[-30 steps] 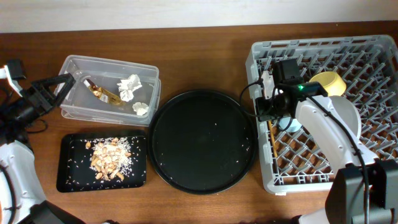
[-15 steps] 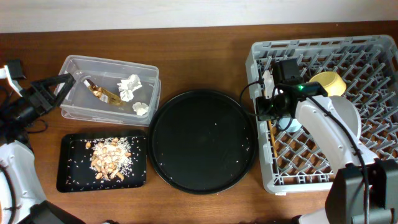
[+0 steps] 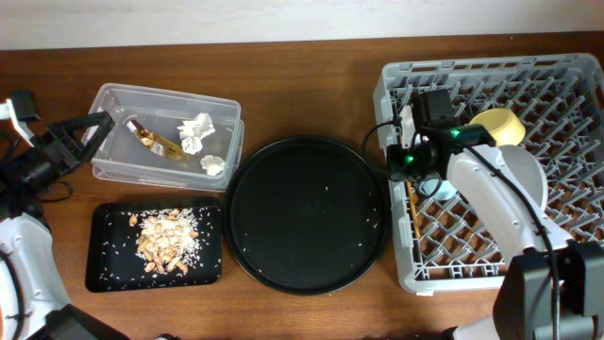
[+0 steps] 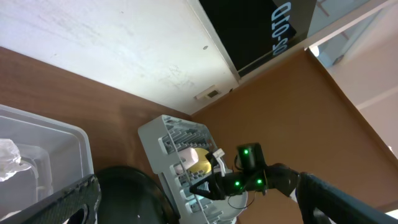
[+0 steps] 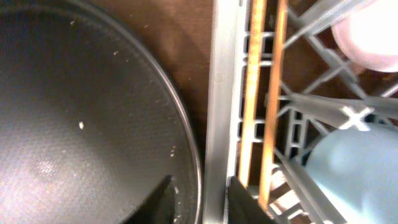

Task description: Sort waste into correct bins and load items into the dishwasher rack

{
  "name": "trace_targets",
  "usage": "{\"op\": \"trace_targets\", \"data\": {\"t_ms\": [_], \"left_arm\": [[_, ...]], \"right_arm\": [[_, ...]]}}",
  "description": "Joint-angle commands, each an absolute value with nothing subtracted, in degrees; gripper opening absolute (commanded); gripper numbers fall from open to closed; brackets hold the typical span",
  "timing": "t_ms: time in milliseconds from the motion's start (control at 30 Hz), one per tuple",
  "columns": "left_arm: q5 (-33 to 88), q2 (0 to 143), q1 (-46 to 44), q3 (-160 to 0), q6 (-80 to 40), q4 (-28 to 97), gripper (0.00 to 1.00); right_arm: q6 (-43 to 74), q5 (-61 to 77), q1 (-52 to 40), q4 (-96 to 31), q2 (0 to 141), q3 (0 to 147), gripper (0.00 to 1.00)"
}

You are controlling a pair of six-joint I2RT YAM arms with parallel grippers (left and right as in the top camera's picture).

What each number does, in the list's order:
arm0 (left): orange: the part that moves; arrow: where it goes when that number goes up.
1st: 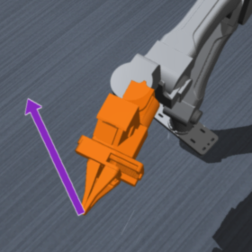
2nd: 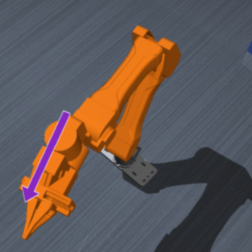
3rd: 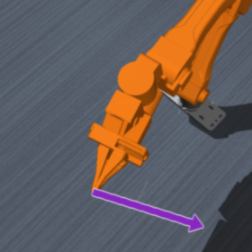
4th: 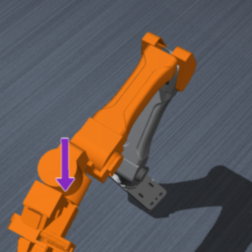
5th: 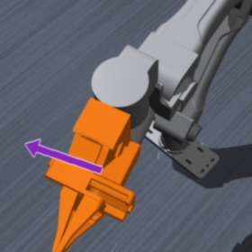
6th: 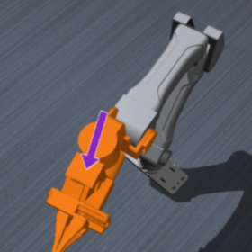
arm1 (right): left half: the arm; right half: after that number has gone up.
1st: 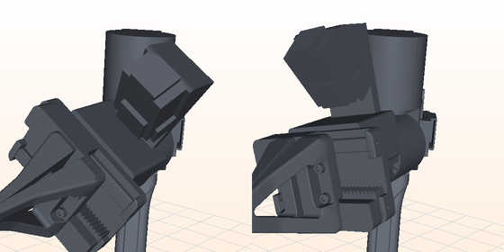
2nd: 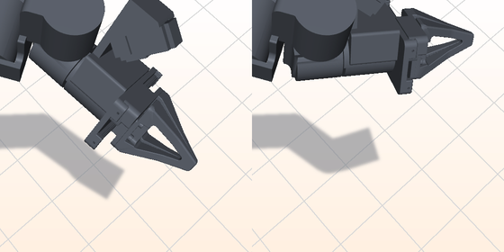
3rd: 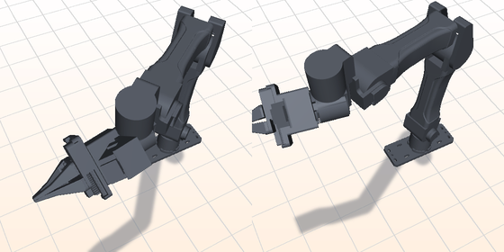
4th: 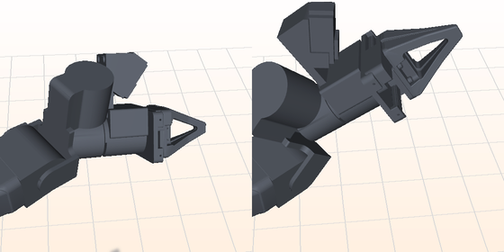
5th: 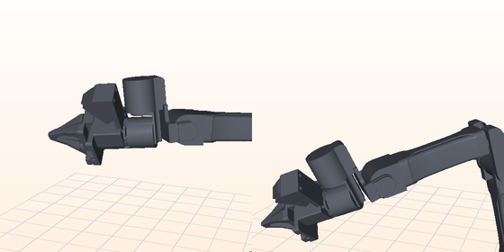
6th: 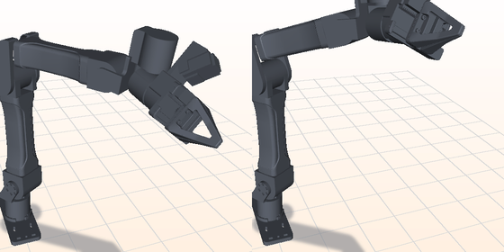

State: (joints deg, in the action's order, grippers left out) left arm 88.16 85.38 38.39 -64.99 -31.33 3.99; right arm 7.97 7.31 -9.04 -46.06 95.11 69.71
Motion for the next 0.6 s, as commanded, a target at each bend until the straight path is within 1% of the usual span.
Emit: {"op": "trace_targets", "data": {"t_ms": [0,100,133,167,200,267,333,567], "left_arm": [[89.2,84.8,38.5,-65.1,-31.6,3.9,0.99],[89.2,84.8,38.5,-65.1,-31.6,3.9,0.99],[89.2,84.8,38.5,-65.1,-31.6,3.9,0.99],[89.2,84.8,38.5,-65.1,-31.6,3.9,0.99],[89.2,84.8,38.5,-65.1,-31.6,3.9,0.99],[89.2,84.8,38.5,-65.1,-31.6,3.9,0.99],[89.2,84.8,38.5,-65.1,-31.6,3.9,0.99],[89.2,84.8,38.5,-65.1,-31.6,3.9,0.99]], "right_arm": [[8.2,8.3,-9.6,-48.0,94.3,71.7,0.42],[7.8,8.3,-8.5,-52.1,92.7,77.7,0.57],[7.6,8.3,-8.1,-54.5,92.4,80.8,0.72],[7.6,8.3,-8.0,-56.6,92.2,83.5,0.83],[7.6,8.3,-7.8,-58.6,92.2,86.1,0.96],[7.6,8.3,-7.7,-63.3,92.2,92.1,0.98],[7.6,8.3,-7.7,-64.1,92.2,94.2,0.99],[7.6,8.3,-7.7,-63.7,92.2,94.1,0.98]]}}
